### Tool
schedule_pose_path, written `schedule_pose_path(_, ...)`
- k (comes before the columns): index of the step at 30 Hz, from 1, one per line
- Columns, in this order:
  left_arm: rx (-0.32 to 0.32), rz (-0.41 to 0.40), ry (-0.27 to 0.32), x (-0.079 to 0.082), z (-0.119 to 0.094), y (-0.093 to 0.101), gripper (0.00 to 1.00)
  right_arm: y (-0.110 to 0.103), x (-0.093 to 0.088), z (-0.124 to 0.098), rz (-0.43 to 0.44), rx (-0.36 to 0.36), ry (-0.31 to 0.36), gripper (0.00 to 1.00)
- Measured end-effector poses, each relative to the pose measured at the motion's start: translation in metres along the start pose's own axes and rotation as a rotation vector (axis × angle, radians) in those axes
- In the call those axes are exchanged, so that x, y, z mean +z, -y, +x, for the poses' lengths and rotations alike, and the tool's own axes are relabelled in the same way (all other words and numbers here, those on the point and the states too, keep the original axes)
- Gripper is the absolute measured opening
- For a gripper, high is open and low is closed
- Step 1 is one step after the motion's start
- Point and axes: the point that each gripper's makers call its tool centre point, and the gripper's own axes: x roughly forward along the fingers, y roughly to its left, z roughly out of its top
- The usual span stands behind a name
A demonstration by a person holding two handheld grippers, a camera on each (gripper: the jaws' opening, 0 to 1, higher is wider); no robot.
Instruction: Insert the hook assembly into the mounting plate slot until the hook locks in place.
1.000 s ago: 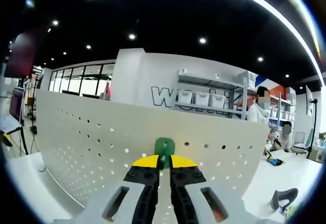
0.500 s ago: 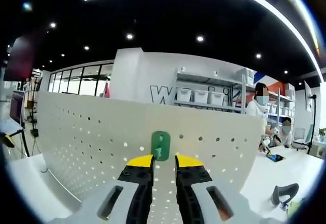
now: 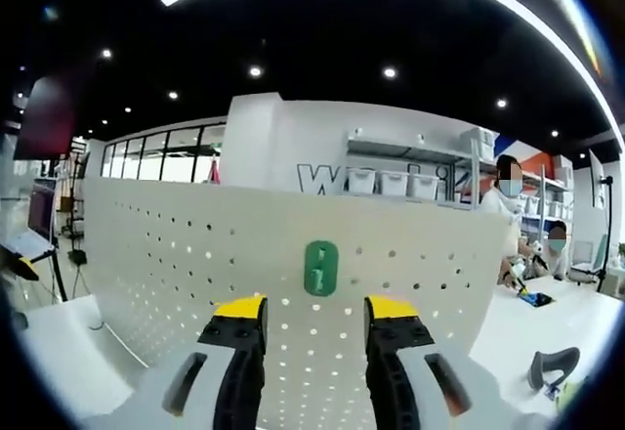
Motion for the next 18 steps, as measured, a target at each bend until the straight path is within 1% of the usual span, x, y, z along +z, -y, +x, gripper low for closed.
schedule_pose_path(6,-0.002,0.003,-0.004,-0.001,0.000,0.002,0.81,-0.009,-0.008,-0.005,0.036,0.033,-0.007,0.66)
schedule_pose_path(7,-0.002,0.003,-0.004,-0.001,0.000,0.002,0.81,-0.011,-0.011,-0.006,0.044,0.047,-0.021,0.67)
schedule_pose_path(11,-0.004,0.005,-0.005,-0.001,-0.001,0.004,0.81,-0.015,-0.017,-0.012,0.033,0.057,-0.034,0.68)
schedule_pose_path(18,-0.005,0.007,-0.007,-0.002,-0.002,0.007,0.81,-0.018,-0.018,-0.021,0.024,0.063,-0.039,0.68)
